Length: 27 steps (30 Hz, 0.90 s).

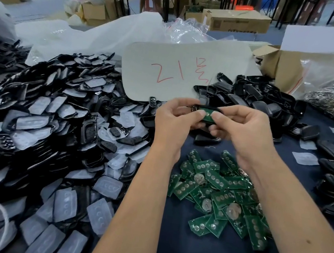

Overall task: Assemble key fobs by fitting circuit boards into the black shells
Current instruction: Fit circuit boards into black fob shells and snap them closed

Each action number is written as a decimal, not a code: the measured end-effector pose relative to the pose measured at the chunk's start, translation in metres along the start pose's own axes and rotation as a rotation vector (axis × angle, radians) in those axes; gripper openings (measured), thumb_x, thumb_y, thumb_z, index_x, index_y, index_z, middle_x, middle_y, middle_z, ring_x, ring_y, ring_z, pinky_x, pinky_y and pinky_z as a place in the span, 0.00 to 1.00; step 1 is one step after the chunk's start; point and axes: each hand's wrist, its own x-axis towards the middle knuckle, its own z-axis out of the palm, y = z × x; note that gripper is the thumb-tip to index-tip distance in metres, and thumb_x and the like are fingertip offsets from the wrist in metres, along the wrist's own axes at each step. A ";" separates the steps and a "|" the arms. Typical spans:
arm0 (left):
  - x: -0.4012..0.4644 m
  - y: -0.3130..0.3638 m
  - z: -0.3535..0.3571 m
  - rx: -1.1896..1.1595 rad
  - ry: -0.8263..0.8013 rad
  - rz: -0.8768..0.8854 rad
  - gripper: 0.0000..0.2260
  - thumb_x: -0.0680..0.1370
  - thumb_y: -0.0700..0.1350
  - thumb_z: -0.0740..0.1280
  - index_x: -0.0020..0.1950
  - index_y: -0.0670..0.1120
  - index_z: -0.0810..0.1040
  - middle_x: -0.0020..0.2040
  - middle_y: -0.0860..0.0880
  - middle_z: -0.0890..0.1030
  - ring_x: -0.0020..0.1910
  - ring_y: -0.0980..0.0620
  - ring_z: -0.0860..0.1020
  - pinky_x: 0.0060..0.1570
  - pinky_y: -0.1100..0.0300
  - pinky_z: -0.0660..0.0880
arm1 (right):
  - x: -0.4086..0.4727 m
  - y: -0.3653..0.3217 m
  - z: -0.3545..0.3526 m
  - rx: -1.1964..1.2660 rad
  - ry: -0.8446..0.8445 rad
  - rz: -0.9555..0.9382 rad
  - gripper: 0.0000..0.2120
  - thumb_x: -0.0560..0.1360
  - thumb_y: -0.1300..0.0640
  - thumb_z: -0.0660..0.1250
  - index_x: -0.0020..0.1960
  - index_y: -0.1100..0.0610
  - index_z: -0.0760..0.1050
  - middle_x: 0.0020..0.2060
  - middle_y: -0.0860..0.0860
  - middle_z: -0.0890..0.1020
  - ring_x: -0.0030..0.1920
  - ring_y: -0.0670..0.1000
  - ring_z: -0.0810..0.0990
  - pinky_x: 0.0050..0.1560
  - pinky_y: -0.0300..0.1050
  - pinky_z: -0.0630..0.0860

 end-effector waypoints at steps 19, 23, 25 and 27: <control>-0.015 0.093 -0.154 0.394 0.736 0.285 0.09 0.75 0.47 0.70 0.36 0.47 0.76 0.38 0.42 0.84 0.35 0.39 0.85 0.38 0.43 0.84 | -0.042 0.013 0.172 -0.769 -0.482 -0.534 0.04 0.78 0.54 0.74 0.46 0.54 0.83 0.40 0.48 0.85 0.42 0.49 0.80 0.48 0.48 0.76; -0.027 0.110 -0.206 0.444 1.042 0.296 0.10 0.72 0.47 0.68 0.33 0.46 0.71 0.34 0.45 0.80 0.34 0.38 0.83 0.37 0.41 0.82 | -0.051 0.009 0.227 -0.899 -0.603 -0.786 0.07 0.82 0.57 0.67 0.55 0.58 0.82 0.51 0.53 0.84 0.55 0.56 0.77 0.57 0.48 0.70; -0.032 0.113 -0.222 0.422 1.152 0.287 0.12 0.71 0.45 0.67 0.33 0.46 0.67 0.35 0.46 0.75 0.31 0.39 0.77 0.36 0.45 0.81 | -0.054 0.009 0.253 -0.978 -0.641 -0.915 0.09 0.84 0.58 0.64 0.61 0.54 0.80 0.57 0.50 0.82 0.60 0.54 0.74 0.62 0.41 0.66; -0.035 0.112 -0.231 0.361 1.187 0.272 0.12 0.71 0.44 0.67 0.32 0.47 0.66 0.35 0.48 0.74 0.30 0.45 0.71 0.34 0.47 0.78 | -0.057 0.009 0.273 -1.029 -0.692 -0.939 0.11 0.84 0.58 0.64 0.63 0.51 0.79 0.61 0.45 0.79 0.63 0.51 0.70 0.64 0.40 0.69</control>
